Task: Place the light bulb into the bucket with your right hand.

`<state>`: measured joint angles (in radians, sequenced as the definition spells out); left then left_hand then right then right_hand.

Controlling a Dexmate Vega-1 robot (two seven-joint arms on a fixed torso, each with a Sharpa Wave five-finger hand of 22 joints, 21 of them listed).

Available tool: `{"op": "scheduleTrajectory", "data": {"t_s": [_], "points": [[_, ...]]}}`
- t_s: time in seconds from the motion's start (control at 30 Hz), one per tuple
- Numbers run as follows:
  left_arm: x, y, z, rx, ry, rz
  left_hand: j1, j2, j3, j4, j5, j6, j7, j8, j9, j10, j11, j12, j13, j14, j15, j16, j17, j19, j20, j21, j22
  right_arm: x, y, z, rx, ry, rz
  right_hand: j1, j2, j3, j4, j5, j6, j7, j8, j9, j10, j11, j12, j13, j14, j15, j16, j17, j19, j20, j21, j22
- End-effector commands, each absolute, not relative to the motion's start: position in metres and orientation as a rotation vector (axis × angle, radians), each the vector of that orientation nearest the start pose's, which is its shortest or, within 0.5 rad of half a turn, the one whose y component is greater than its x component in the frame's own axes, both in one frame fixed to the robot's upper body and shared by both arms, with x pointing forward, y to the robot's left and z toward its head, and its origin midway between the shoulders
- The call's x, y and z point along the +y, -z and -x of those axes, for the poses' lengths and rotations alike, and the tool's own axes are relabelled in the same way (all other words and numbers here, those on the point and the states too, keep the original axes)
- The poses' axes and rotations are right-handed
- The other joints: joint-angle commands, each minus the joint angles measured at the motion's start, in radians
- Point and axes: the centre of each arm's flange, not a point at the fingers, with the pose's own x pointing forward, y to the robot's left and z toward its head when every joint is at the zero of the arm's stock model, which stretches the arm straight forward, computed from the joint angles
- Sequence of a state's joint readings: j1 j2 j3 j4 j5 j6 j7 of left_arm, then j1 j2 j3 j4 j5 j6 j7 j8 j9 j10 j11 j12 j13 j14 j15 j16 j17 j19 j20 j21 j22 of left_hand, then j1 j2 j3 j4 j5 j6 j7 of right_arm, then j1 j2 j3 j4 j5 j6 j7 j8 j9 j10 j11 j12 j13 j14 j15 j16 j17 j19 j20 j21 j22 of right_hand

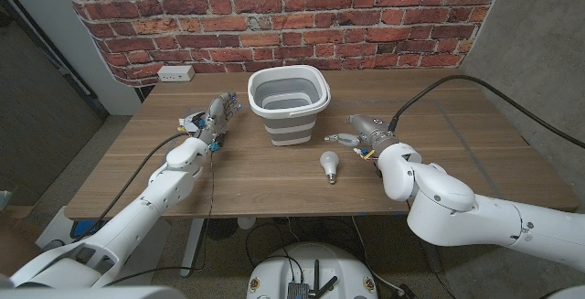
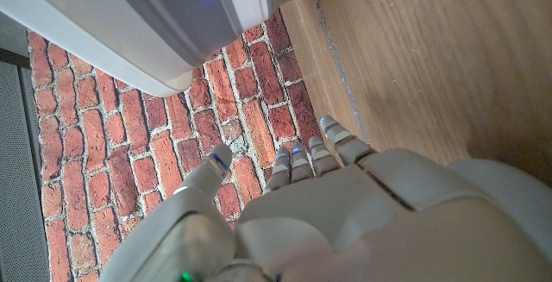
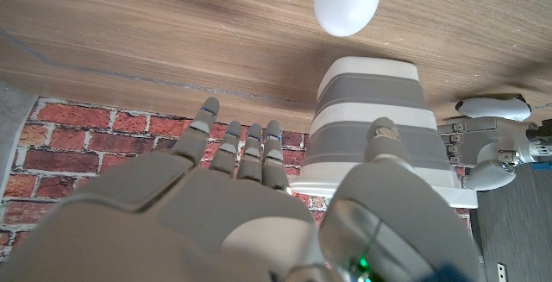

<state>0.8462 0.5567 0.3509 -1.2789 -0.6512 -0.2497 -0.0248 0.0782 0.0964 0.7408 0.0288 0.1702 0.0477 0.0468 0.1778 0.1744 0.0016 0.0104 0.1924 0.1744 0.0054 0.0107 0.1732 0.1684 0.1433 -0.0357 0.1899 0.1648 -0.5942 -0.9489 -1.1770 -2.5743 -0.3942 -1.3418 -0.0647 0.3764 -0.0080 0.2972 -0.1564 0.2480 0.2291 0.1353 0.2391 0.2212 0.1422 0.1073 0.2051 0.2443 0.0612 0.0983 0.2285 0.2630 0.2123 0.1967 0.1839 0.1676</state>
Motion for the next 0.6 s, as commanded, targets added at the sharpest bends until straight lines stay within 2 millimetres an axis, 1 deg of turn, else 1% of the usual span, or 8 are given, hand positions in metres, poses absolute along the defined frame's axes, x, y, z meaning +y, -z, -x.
{"op": "scheduleTrajectory", "data": {"t_s": [0.03,0.13,0.17,0.23,0.3,0.37,0.47,0.6], "points": [[0.324,0.038,-0.658,-0.533,0.169,0.002,0.0,0.083,0.005,-0.001,0.002,0.009,0.001,0.005,0.002,0.001,0.005,0.002,0.004,0.006,0.003,0.006,0.003,-0.002,-0.017,0.002,0.006,-0.117,0.042,-0.443,-0.275,0.052,1.383,0.0,-0.012,-0.003,0.0,0.011,-0.014,-0.003,-0.004,0.009,0.02,0.005,0.012,0.007,0.008,0.013,0.006,0.006,0.006,0.007,0.003,0.003],[0.324,0.038,-0.658,-0.528,0.173,-0.003,0.0,0.083,0.005,-0.001,0.002,0.01,0.001,0.006,0.002,0.001,0.003,0.002,0.004,0.006,0.003,0.006,0.003,-0.001,-0.017,0.002,0.006,-0.113,0.047,-0.443,-0.268,0.063,1.387,0.005,-0.013,0.001,-0.003,0.016,-0.016,-0.004,-0.003,0.011,0.046,0.006,0.024,0.011,0.018,0.014,0.01,0.007,0.012,0.003,0.005,0.003],[0.325,0.039,-0.658,-0.525,0.172,-0.004,0.0,0.083,0.005,-0.001,0.002,0.01,0.001,0.006,0.002,0.001,0.003,0.002,0.004,0.006,0.003,0.006,0.003,-0.001,-0.017,0.002,0.006,-0.111,0.048,-0.443,-0.266,0.069,1.388,0.008,-0.013,0.002,-0.004,0.018,-0.02,-0.006,-0.004,0.012,0.052,0.0,0.028,0.012,0.018,0.013,0.011,0.007,0.014,0.002,0.006,0.003],[0.326,0.04,-0.657,-0.523,0.174,-0.005,0.0,0.083,0.005,-0.001,0.002,0.01,0.001,0.006,0.002,0.0,0.003,0.002,0.004,0.006,0.003,0.006,0.003,-0.002,-0.017,0.002,0.006,-0.109,0.051,-0.443,-0.252,0.076,1.387,0.013,-0.015,0.004,-0.006,0.021,-0.022,-0.007,-0.004,0.012,0.058,-0.004,0.031,0.014,0.021,0.011,0.012,0.008,0.019,-0.001,0.008,0.003],[0.327,0.041,-0.657,-0.523,0.176,-0.003,0.0,0.084,0.005,-0.001,0.002,0.01,0.001,0.006,0.002,0.0,0.004,0.001,0.004,0.006,0.003,0.006,0.003,-0.002,-0.017,0.002,0.006,-0.107,0.055,-0.443,-0.239,0.086,1.389,0.021,-0.018,0.008,-0.009,0.027,-0.033,-0.015,-0.007,0.013,0.073,-0.015,0.038,0.019,0.026,-0.011,0.014,0.008,0.023,-0.002,0.008,0.003],[0.328,0.043,-0.656,-0.523,0.176,-0.003,0.0,0.083,0.005,-0.001,0.002,0.01,0.001,0.006,0.002,0.0,0.004,0.001,0.004,0.006,0.003,0.007,0.003,-0.002,-0.017,0.002,0.006,-0.104,0.059,-0.443,-0.224,0.092,1.393,0.027,-0.02,0.011,-0.01,0.031,-0.033,-0.015,-0.006,0.013,0.089,-0.028,0.045,0.022,0.034,-0.019,0.017,0.008,0.027,-0.009,0.009,0.002],[0.331,0.044,-0.655,-0.52,0.174,-0.004,0.0,0.084,0.005,-0.001,0.002,0.01,0.002,0.006,0.002,0.001,0.004,0.001,0.004,0.006,0.002,0.006,0.003,-0.002,-0.017,0.002,0.006,-0.101,0.062,-0.443,-0.202,0.102,1.387,0.03,-0.022,0.012,-0.01,0.033,-0.037,-0.007,-0.008,0.013,0.092,-0.03,0.046,0.024,0.035,-0.022,0.018,0.008,0.028,-0.011,0.009,0.002],[0.334,0.045,-0.653,-0.521,0.175,-0.005,-0.001,0.084,0.005,0.0,0.002,0.011,0.002,0.006,0.002,0.001,0.004,0.002,0.004,0.005,0.003,0.007,0.003,-0.002,-0.017,0.002,0.006,-0.096,0.066,-0.443,-0.187,0.119,1.395,0.033,-0.025,0.013,-0.011,0.036,-0.041,-0.006,-0.008,0.012,0.1,-0.032,0.05,0.027,0.04,-0.023,0.019,0.007,0.029,-0.013,0.008,0.002]]}}
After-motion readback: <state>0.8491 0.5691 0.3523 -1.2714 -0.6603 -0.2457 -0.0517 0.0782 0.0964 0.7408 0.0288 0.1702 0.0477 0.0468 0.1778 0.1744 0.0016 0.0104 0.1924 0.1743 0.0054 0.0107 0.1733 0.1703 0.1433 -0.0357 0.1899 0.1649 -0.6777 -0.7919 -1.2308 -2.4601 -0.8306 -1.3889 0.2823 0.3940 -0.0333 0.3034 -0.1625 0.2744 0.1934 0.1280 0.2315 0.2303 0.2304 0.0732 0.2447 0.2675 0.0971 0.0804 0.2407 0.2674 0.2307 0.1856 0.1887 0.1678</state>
